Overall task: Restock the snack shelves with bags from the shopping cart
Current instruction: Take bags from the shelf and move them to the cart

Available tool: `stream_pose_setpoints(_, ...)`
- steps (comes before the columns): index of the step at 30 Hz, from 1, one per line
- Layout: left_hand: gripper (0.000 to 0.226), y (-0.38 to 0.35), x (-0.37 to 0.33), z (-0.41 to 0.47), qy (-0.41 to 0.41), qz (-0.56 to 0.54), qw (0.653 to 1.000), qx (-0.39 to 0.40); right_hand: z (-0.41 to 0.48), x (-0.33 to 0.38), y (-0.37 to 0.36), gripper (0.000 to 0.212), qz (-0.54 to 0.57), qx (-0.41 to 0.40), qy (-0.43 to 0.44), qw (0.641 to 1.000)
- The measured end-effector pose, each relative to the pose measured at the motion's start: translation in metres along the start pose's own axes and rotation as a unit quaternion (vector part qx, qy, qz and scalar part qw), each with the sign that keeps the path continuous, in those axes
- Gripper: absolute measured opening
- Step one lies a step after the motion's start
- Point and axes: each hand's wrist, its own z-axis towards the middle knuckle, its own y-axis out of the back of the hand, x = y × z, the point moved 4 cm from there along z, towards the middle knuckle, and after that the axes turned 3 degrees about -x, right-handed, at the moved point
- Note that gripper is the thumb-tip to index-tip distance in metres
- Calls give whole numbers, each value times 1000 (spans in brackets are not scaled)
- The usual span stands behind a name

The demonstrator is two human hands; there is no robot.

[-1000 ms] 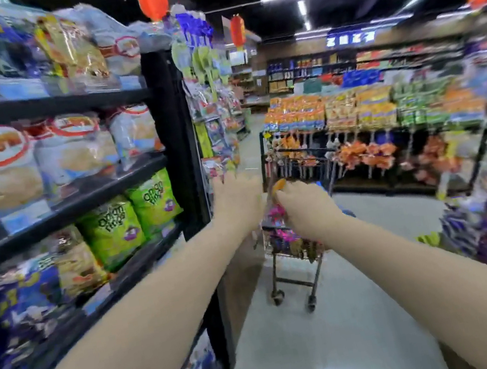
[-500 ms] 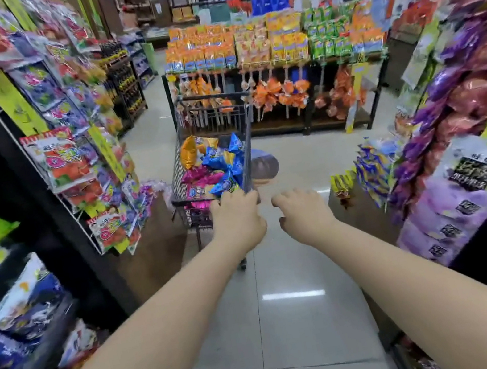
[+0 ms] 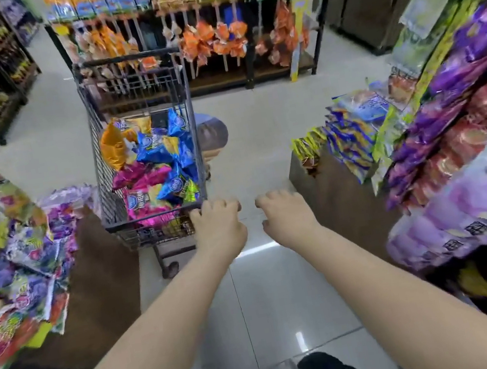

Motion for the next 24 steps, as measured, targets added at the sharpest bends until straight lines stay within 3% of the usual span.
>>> stream_pose_setpoints(9,38,-62,23,137,58,-22,998,30,139,-40,-54,36,26,33,22,999)
stream_pose_setpoints(18,35,-90,44,315,197,-31,979,34,347,-95,-69,34,44,65,139,987)
stream_pose_setpoints(24,30,-103,73,374,289,-50,955,34,438,-95,-77,33,63,79,184,978)
